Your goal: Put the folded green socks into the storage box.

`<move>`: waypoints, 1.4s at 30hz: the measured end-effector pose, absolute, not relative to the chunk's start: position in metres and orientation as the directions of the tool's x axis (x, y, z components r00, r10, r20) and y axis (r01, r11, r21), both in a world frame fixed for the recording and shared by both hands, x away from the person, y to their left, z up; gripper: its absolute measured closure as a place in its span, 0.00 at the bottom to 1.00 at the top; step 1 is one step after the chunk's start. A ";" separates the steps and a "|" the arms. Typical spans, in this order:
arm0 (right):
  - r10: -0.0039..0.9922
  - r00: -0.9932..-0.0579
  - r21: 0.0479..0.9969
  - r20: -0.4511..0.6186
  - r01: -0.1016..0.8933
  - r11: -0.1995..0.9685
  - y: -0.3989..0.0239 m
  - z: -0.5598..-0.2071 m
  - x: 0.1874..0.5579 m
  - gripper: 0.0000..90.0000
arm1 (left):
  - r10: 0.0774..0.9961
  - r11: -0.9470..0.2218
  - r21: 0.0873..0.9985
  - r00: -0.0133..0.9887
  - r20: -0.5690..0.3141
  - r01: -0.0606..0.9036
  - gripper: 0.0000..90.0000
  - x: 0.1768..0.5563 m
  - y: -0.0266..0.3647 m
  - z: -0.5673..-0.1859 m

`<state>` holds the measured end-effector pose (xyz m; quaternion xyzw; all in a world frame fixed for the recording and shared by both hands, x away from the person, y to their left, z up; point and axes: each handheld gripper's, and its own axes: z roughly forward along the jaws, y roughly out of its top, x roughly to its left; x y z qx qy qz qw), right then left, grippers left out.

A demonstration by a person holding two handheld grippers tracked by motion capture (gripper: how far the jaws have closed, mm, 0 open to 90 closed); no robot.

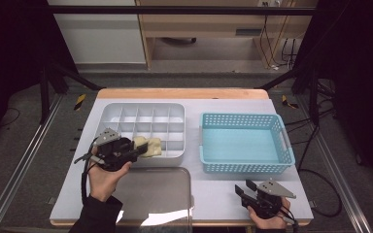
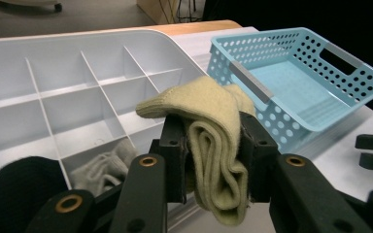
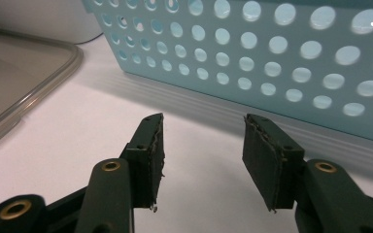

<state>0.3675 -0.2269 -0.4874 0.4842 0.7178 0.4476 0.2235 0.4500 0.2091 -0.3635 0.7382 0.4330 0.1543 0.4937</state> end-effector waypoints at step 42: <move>0.889 -0.442 0.848 0.116 0.510 0.143 -0.225 -0.491 0.370 0.56 | 0.824 -0.351 0.703 0.561 -0.082 0.618 0.75 0.516 0.179 -0.405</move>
